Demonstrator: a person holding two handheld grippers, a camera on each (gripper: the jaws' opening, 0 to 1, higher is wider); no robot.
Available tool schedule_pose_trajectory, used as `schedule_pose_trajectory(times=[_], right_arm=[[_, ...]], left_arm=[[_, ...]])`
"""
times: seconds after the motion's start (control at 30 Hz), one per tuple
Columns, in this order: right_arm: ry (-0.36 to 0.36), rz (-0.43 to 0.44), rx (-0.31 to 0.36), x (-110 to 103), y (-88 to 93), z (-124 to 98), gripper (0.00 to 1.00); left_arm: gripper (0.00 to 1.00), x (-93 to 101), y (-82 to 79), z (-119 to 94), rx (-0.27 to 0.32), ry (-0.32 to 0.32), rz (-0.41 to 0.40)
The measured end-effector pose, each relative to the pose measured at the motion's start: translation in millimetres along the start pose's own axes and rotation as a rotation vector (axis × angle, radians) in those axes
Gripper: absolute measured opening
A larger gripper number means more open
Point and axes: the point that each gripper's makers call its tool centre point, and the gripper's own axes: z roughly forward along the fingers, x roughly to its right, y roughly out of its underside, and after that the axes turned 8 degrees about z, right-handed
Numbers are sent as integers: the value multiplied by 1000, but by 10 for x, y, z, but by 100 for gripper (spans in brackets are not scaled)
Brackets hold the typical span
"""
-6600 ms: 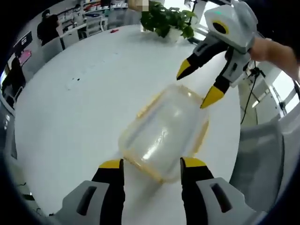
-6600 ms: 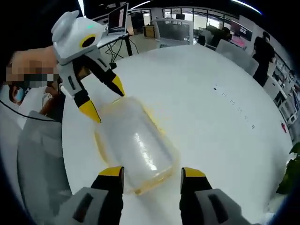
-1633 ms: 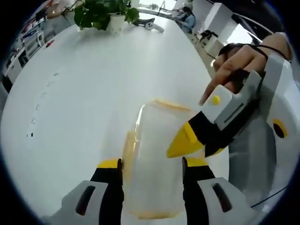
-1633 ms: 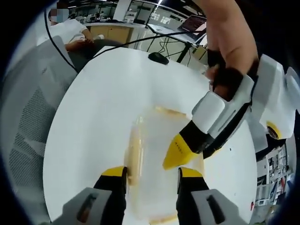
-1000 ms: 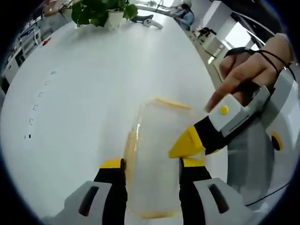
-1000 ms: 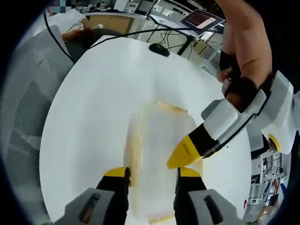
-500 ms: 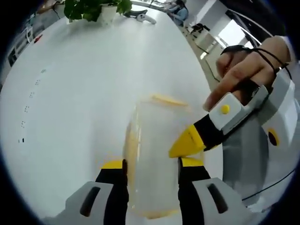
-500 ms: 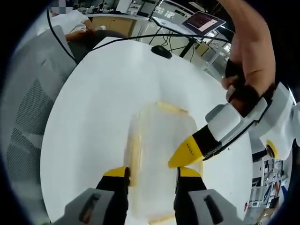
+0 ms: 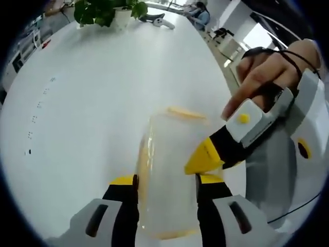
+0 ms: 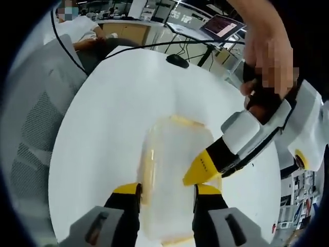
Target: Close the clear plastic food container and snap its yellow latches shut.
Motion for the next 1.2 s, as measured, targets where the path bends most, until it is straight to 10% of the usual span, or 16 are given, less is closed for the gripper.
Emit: schedule_pose_trajectory(times=[1.2], right_arm=[[-55, 150, 33, 30, 88, -221, 53]], left_arm=[[67, 298, 200, -146, -26, -182, 170]])
